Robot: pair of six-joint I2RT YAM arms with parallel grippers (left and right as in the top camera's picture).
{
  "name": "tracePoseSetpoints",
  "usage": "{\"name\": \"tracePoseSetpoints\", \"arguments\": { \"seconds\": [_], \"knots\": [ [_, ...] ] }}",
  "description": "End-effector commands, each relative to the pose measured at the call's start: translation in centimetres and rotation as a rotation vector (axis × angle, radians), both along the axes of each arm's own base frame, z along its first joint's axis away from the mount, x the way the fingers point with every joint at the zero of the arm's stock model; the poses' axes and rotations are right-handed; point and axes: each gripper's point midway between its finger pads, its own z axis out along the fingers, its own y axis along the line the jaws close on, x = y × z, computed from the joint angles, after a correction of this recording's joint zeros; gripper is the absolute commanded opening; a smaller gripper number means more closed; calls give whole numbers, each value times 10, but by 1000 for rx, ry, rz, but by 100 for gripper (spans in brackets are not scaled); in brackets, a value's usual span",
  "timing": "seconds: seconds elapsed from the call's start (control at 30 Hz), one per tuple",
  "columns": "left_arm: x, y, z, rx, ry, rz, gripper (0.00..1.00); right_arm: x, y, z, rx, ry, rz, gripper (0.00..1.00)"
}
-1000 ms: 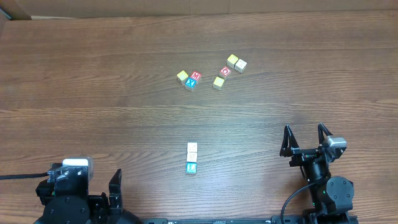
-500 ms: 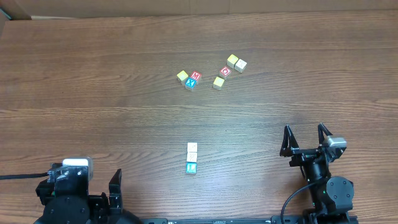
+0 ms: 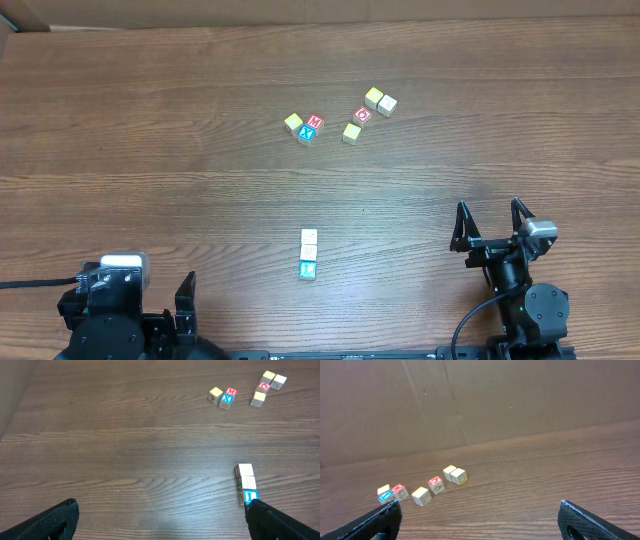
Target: Flip 5 blocks
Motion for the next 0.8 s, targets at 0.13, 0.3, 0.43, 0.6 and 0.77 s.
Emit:
{"name": "tracePoseSetpoints", "arguments": {
  "seconds": [0.13, 0.3, 0.43, 0.6, 0.77],
  "knots": [
    [-2, 3, 5, 14, -25, -8, 100, 0, 1, -1, -21, -10, 9, 100],
    [-2, 3, 5, 15, -25, -8, 100, 0, 1, -1, -21, -10, 9, 100],
    [-2, 4, 5, 17, -26, -5, 100, 0, 1, -1, -21, -10, 9, 100],
    [6, 9, 17, -21, -86, 82, 100, 0, 1, -1, -21, -10, 9, 100],
    [20, 17, 37, -103, -196, 237, 100, 0, 1, -1, -21, -10, 9, 100]
  ]
}}
